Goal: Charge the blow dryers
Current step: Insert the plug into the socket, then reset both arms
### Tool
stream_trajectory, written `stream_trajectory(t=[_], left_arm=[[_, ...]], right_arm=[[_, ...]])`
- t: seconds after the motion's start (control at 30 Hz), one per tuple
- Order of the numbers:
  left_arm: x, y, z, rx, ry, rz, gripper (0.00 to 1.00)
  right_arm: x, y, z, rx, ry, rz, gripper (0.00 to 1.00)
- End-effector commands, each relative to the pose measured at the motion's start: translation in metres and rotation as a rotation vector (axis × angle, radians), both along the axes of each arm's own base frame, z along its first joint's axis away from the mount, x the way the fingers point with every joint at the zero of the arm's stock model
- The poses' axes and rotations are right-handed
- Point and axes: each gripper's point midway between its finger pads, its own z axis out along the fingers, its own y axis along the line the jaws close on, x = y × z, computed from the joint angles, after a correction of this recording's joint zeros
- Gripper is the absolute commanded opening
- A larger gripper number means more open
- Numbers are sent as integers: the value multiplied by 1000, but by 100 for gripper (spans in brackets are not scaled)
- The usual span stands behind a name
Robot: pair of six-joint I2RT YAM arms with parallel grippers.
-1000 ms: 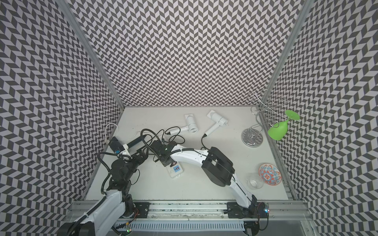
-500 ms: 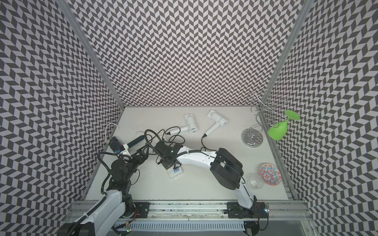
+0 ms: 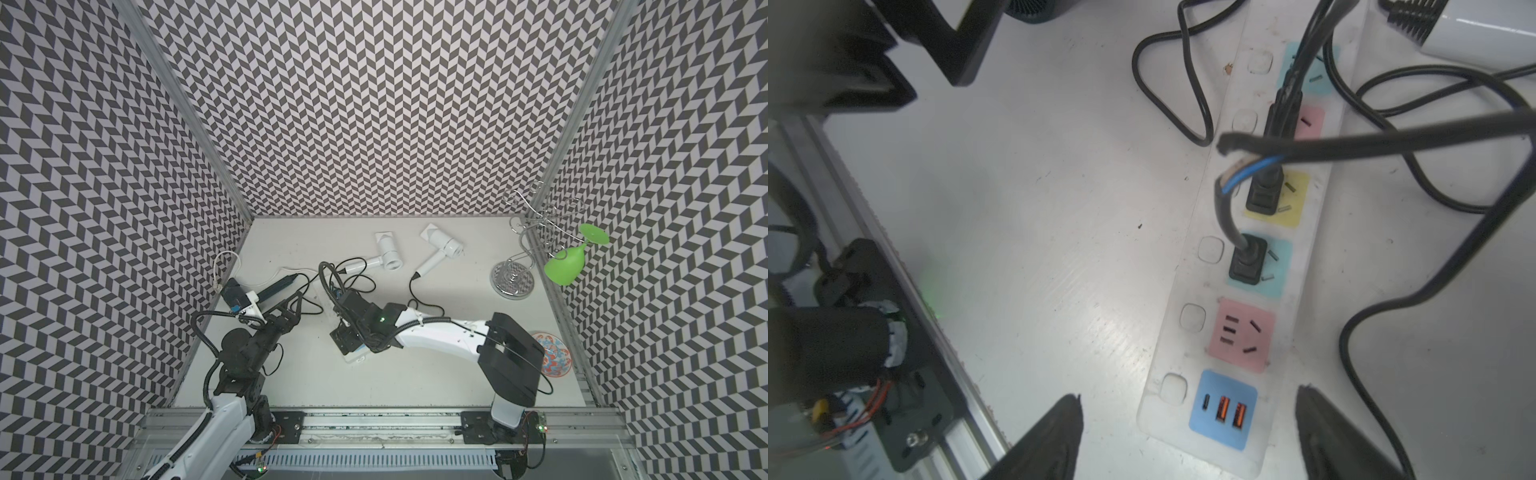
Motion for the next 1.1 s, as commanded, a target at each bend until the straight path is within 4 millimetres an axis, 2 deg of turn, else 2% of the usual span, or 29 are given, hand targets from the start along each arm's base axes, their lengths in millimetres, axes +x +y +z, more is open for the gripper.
stream_trajectory(t=[0.0, 0.2, 0.4, 0.6, 0.63, 0.67, 0.9, 1.07], left_arm=[[-2, 0, -1, 31, -7, 10, 99], [-2, -1, 3, 50, -19, 12, 99], [-2, 5, 8, 85, -22, 51, 99], [-4, 11, 18, 106, -47, 85, 99], [-7, 13, 27, 109, -82, 95, 99], [-8, 15, 28, 111, -83, 104, 99], [-9, 11, 45, 171, -149, 87, 99], [4, 23, 33, 230, -90, 155, 99]], right_arm=[[-1, 4, 40, 155, -82, 10, 100], [-1, -23, 73, 244, -197, -33, 99], [15, -73, 110, 312, -425, -167, 99], [18, -119, 148, 393, -662, -203, 99], [22, -128, 151, 393, -685, -227, 99], [25, -136, 156, 398, -704, -245, 99], [62, -201, 168, 421, -800, -423, 99], [83, -244, 161, 374, -904, -532, 99]])
